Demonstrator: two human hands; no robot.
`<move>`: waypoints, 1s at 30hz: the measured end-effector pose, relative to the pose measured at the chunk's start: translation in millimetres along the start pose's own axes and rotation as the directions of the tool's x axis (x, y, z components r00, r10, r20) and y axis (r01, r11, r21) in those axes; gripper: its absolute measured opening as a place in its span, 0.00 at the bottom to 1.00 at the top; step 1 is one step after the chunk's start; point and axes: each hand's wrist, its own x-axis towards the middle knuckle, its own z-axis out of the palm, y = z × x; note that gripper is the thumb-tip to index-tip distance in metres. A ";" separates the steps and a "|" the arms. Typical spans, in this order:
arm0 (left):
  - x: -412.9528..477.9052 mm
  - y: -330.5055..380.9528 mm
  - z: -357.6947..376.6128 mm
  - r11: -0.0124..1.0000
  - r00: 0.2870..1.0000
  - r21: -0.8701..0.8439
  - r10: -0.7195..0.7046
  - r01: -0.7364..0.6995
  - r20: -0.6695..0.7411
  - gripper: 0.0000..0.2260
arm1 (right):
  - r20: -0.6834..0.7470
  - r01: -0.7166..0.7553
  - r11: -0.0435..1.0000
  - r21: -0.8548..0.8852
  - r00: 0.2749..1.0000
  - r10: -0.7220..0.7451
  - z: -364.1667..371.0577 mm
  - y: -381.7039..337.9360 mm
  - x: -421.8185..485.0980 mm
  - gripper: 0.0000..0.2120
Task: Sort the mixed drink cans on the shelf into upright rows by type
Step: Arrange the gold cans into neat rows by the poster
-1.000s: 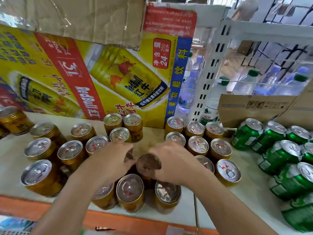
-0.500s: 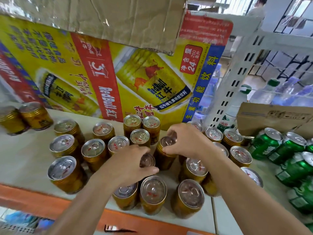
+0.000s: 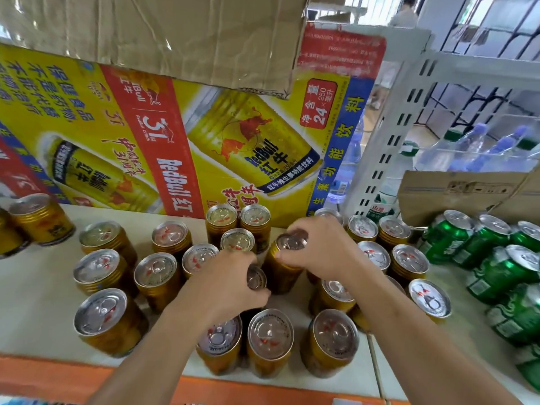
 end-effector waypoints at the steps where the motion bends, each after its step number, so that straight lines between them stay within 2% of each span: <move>1: 0.4 1.6 -2.8 1.000 1.000 0.013 -0.003 0.003 -0.002 0.18 | -0.061 -0.020 0.999 0.043 0.998 0.022 -6.6 1.5 -3.3 0.16; 3: -0.5 6.4 -12.0 0.999 1.000 0.040 -0.002 0.003 -0.029 0.19 | -0.170 -0.049 0.989 0.138 0.983 0.072 -21.5 3.1 -11.1 0.15; 7: -6.9 24.2 -35.5 0.995 0.981 -0.067 0.055 -0.068 -0.186 0.21 | -0.276 -0.108 0.949 0.297 0.942 0.193 -51.4 10.9 -28.2 0.11; 12: -3.9 51.4 -40.8 0.983 0.941 -0.074 0.139 -0.170 -0.308 0.29 | -0.318 -0.192 0.934 0.300 0.903 0.288 -76.7 29.6 -55.1 0.27; 14: -4.3 66.4 -39.6 0.979 0.939 -0.087 0.150 -0.185 -0.311 0.31 | -0.337 -0.221 0.930 0.295 0.887 0.317 -88.1 36.9 -67.3 0.29; 18: -7.9 96.1 -35.6 0.967 0.921 -0.088 0.199 -0.241 -0.335 0.32 | -0.278 -0.226 0.944 0.242 0.916 0.290 -110.3 50.1 -96.1 0.26; 21: -11.5 115.8 -31.8 0.954 0.896 -0.085 0.237 -0.288 -0.375 0.31 | -0.232 -0.227 0.953 0.200 0.934 0.271 -122.3 57.1 -117.9 0.18; 26: -21.6 139.5 -24.3 0.940 0.899 -0.135 0.248 -0.313 -0.361 0.31 | -0.075 -0.206 0.973 0.106 0.974 0.214 -113.0 77.7 -137.8 0.25; 30: -30.1 158.6 -16.5 0.949 0.899 -0.093 0.251 -0.302 -0.359 0.31 | -0.049 -0.239 0.971 0.012 0.970 0.240 -102.9 92.1 -149.2 0.20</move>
